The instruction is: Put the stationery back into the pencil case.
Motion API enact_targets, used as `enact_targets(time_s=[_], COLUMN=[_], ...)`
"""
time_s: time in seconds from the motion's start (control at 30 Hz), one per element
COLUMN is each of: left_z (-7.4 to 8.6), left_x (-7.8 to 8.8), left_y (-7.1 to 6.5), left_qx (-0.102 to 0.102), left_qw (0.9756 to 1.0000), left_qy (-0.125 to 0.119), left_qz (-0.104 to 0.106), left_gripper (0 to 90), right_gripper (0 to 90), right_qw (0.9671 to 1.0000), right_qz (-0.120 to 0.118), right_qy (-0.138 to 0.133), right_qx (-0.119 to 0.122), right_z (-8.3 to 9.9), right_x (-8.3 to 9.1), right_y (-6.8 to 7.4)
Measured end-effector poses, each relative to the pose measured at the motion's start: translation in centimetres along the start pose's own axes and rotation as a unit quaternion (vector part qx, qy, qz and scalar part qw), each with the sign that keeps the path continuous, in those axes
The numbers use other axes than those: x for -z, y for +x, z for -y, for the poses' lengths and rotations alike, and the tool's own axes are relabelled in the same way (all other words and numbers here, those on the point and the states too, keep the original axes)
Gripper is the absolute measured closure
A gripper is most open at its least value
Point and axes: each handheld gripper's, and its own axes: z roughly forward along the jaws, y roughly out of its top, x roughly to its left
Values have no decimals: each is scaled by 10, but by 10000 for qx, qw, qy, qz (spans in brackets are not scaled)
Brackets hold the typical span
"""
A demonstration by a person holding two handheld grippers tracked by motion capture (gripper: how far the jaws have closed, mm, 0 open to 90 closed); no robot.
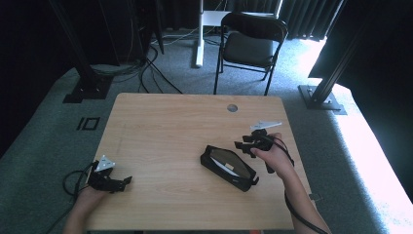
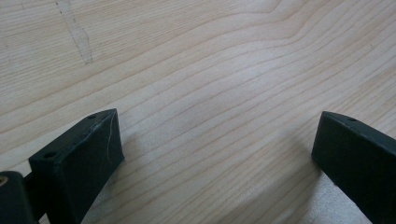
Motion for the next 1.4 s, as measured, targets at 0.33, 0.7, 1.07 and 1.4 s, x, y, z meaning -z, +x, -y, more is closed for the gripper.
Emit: enact_targets(time_s=[0.33,0.7,1.07,1.4], left_z=[0,0,0,0], left_x=[0,0,0,0], left_y=[0,0,0,0], left_qx=[1,1,-1,0], left_qw=[10000,10000,10000,10000], left_qy=[-1,-1,0,-2], left_qz=[-1,-1,0,-1], left_gripper=[21,21,21,21], right_gripper=[460,305,235,136], right_qw=[9985,9927,9798,9652], right_qz=[396,975,1608,2230], right_qy=[-109,-224,-217,0], right_qx=[-354,-681,-1166,-1368], right_z=[21,48,78,101], right_x=[3,6,7,6], right_y=[-24,-43,-56,-56])
